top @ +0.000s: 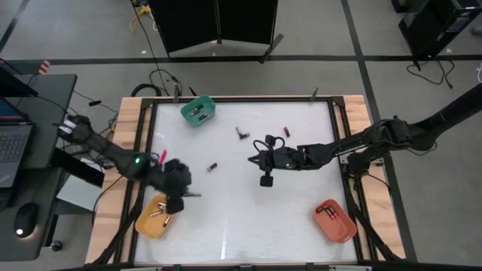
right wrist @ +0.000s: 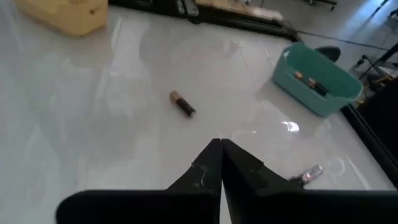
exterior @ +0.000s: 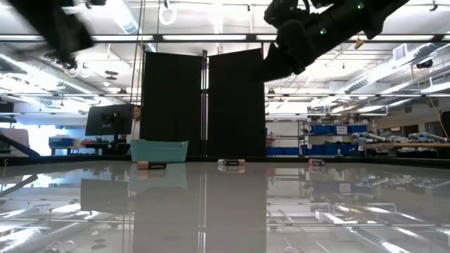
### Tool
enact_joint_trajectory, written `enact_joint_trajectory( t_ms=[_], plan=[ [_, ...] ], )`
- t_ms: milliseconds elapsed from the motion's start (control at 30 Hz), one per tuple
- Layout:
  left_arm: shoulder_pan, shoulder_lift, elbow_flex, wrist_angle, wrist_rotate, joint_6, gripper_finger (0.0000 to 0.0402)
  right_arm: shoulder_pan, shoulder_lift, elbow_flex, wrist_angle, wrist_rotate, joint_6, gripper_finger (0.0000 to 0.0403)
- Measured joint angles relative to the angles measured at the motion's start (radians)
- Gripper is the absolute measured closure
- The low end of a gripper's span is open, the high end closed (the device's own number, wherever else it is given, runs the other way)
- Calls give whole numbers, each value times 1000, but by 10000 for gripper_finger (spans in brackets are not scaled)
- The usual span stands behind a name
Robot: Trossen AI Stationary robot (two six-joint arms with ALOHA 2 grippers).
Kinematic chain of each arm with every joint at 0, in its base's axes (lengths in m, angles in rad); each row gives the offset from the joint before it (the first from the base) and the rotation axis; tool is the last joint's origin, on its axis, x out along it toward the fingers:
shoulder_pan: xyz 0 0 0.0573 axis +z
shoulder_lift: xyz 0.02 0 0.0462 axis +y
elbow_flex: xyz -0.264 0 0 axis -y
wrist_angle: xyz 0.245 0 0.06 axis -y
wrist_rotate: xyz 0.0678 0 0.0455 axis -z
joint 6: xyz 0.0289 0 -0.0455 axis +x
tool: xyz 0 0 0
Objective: Sort batteries
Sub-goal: Put the silver battery into the yellow bin
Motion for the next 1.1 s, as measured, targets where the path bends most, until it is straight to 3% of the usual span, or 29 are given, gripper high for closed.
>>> enact_joint_trajectory(
  t_ms=[267, 467, 867, 1100],
  plan=[
    [-261, 21, -55, -4, 21, -465, 348, -23, 25, 0, 22, -19, -31, 394],
    [-417, 79, -145, 47, 26, -682, 348, -28, 28, 0, 29, -38, -31, 383],
    [-478, 136, -305, 182, 41, -756, 348, -26, 28, 0, 34, -39, -27, 385],
    [-477, 136, -324, 184, 38, -782, 348, -28, 28, 0, 34, -39, -28, 392]
  ],
)
